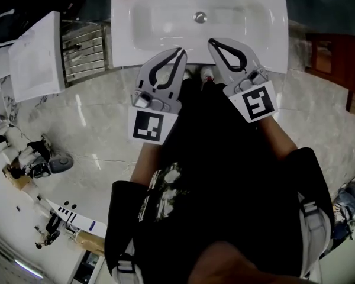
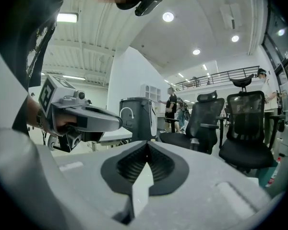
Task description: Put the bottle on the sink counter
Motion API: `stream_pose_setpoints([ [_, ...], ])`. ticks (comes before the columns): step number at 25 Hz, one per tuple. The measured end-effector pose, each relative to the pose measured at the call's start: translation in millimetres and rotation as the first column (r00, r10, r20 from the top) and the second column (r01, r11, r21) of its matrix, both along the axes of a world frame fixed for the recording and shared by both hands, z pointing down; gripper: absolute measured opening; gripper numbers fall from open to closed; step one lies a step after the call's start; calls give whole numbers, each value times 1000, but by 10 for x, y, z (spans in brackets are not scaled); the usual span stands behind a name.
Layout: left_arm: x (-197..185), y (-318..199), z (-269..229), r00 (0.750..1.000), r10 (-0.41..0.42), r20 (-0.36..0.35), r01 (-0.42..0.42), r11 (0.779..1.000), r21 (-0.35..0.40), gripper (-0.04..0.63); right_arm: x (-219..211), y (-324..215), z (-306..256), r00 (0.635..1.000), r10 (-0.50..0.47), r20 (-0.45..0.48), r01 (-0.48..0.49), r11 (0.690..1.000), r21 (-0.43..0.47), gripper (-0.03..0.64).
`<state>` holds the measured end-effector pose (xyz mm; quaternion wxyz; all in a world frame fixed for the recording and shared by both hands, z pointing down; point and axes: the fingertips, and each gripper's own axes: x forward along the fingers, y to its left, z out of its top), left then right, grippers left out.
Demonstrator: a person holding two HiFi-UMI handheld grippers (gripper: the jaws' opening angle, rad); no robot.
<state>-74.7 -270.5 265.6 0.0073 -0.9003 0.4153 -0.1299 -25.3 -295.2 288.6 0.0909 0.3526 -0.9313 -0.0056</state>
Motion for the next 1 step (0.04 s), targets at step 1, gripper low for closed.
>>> stream_pose_setpoints([
  [1, -15, 15, 28, 1000, -12, -4, 12, 1000, -7, 26, -18, -7, 21, 1000, -10, -1, 10, 1000, 2, -6],
])
